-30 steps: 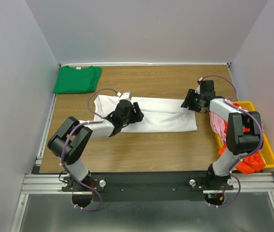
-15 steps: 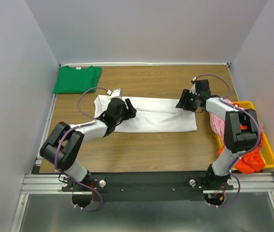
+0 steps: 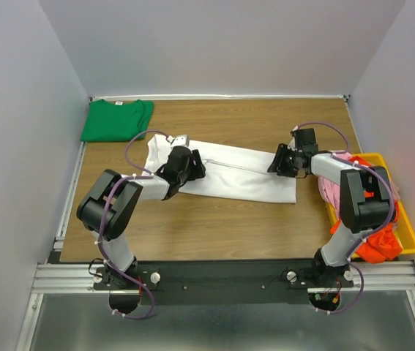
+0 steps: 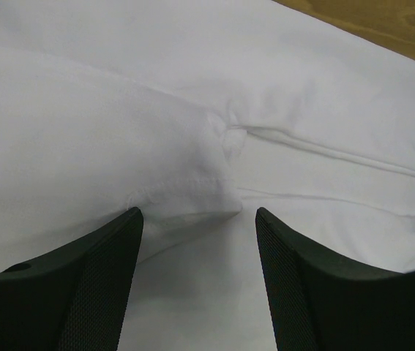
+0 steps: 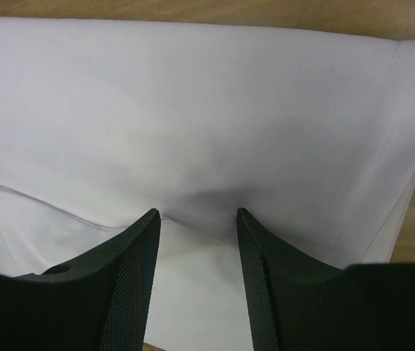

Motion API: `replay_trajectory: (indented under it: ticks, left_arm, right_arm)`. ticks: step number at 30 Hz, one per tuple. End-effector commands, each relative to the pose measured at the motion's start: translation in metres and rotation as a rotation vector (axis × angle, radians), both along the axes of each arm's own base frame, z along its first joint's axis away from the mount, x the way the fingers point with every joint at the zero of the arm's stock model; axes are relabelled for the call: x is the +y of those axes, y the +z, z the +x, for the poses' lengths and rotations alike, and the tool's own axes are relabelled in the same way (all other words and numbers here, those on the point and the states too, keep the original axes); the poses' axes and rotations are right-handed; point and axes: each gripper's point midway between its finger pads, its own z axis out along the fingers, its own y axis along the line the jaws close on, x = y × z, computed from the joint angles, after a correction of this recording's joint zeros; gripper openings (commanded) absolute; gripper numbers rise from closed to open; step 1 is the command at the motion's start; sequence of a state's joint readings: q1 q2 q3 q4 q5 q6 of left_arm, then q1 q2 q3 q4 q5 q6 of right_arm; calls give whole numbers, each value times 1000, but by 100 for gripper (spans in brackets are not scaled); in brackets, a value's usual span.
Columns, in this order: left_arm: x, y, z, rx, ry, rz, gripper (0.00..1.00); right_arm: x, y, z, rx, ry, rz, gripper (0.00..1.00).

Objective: Fold and stack the t-shirts
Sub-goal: Fold the tshirt

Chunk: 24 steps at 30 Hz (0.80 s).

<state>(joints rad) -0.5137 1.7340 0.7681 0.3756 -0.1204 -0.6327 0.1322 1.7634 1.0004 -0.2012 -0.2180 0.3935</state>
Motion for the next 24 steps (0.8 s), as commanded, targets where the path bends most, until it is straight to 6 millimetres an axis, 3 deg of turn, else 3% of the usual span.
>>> replay_trajectory:
  ticks: [1, 6, 12, 24]
  left_arm:
    - [13, -24, 2, 51, -1, 98, 72]
    - [10, -27, 17, 54, -35, 133, 72]
    - [-9, -18, 47, 29, -80, 131, 72]
    - [-38, -13, 84, 23, -175, 140, 72]
  right_arm:
    - [-10, -42, -72, 244, -50, -50, 54]
    - [-2, -35, -94, 252, -57, -13, 54]
    - [11, -41, -120, 294, -45, -10, 54]
    - [55, -25, -162, 271, -3, 17, 54]
